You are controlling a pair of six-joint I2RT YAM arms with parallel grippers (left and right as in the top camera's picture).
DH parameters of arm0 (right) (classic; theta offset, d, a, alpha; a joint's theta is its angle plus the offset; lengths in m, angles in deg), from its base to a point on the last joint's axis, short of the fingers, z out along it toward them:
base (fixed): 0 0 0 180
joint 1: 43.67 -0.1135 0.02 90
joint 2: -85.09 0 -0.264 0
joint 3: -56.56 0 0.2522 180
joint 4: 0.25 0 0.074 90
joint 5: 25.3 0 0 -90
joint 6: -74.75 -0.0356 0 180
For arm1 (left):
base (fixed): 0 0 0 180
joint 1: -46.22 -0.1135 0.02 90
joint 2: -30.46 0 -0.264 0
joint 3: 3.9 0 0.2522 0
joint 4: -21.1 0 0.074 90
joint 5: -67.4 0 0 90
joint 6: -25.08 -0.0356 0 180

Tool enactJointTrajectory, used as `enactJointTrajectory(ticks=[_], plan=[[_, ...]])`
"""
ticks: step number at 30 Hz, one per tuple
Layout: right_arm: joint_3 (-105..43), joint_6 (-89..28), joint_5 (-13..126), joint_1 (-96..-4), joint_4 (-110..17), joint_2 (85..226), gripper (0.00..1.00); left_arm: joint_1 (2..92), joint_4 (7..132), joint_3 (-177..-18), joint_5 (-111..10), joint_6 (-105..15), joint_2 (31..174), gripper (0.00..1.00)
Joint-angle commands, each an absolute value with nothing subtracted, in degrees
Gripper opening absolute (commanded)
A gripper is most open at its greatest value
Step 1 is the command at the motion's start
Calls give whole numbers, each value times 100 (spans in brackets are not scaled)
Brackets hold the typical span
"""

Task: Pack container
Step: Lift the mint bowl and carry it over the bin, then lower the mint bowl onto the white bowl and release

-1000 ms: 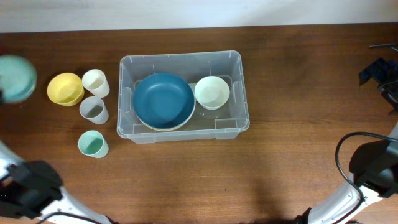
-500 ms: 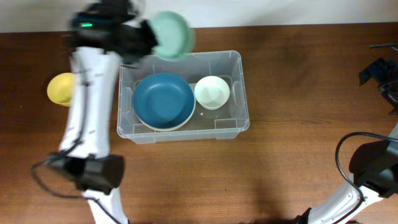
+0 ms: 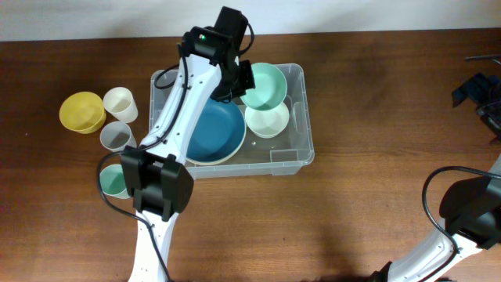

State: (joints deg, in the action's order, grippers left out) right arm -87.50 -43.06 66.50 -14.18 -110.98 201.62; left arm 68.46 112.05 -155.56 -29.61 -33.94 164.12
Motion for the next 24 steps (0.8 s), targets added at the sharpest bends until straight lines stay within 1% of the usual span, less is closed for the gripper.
enactJointTrajectory(ticks=[1, 4, 9, 24], plan=[[-8746, -4293, 6644, -1402, -11109, 20165, 99, 6872, 11293, -15602, -2924, -3528, 16561, 1], [-8746, -4293, 6641, -1402, -11109, 20165, 99, 6874, 11389, -15598, -2970, -3528, 16574, 1], [-8746, -4293, 6641, -1402, -11109, 20165, 99, 6874, 11454, -15554, -3518, -3530, 16576, 1], [-8746, -4293, 6641, -1402, -11109, 20165, 99, 6944, 11583, -15537, -3531, -3525, 16607, 1]])
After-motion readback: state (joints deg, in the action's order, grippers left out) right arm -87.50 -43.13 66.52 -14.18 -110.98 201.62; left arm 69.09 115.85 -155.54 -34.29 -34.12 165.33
